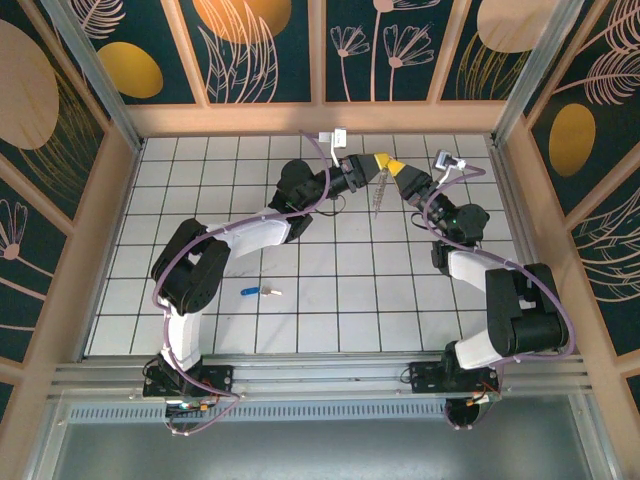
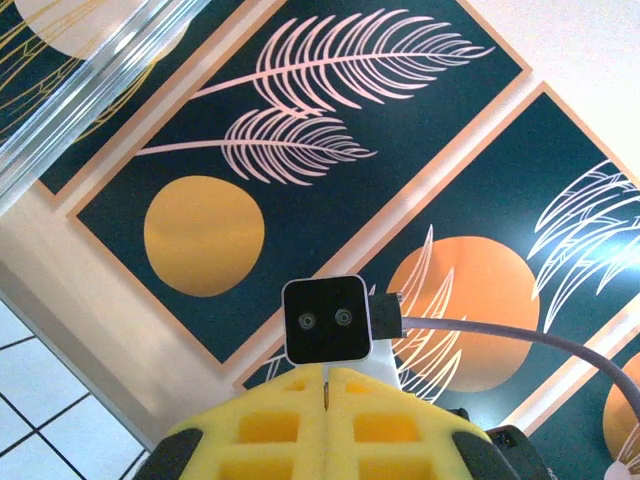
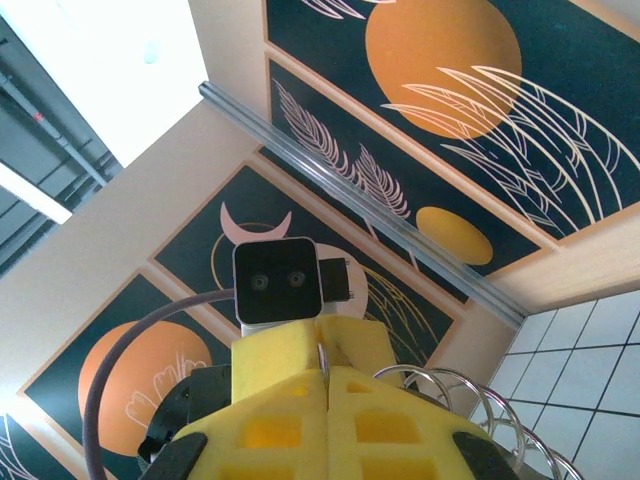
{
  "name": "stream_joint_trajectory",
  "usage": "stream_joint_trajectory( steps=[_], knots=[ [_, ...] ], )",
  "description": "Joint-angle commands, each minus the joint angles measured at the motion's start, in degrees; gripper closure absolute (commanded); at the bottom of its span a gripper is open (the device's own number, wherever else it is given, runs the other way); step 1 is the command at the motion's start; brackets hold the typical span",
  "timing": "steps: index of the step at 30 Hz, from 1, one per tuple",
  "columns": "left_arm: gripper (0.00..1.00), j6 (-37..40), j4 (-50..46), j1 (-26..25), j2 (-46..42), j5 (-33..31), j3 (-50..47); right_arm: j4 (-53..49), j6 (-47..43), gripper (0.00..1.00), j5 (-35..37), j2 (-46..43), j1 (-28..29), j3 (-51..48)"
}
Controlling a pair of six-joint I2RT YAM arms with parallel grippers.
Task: Put the keys on the keyring
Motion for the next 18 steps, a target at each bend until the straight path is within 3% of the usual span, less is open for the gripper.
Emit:
stream_joint_trajectory(
  steps=[1, 2, 5, 7, 13, 18],
  knots=[
    [1.0, 1.4, 1.3, -0.4, 0.5, 1.1, 0.7, 1.3, -1.5, 1.0, -0.7, -0.7, 0.7, 2.7],
    [1.0, 1.9, 1.0, -0.3, 0.3, 0.9, 0.5, 0.2, -1.8, 1.0, -0.9, -0.7, 0.6, 2.9],
    [1.0, 5.0, -2.3, -0.3, -0.8, 1.1, 1.1, -2.8, -2.9, 0.62, -2.3, -1.7, -1.1, 3.1],
    [1.0, 7.8, -6.3, -0.2, -1.7, 1.5, 2.1, -4.9, -3.9, 0.52, -3.6, -3.2, -3.3, 2.4],
    [1.0, 16.3, -20.6, 1.5, -2.1, 7.4, 8.6, -15.2, -10.6, 0.49, -5.2, -9.7, -9.1, 0.3],
    [1.0, 24.4, -35.5, 3.6, 0.2, 15.6, 18.3, -17.2, -12.2, 0.49, -6.7, -10.4, -10.7, 0.0]
  ],
)
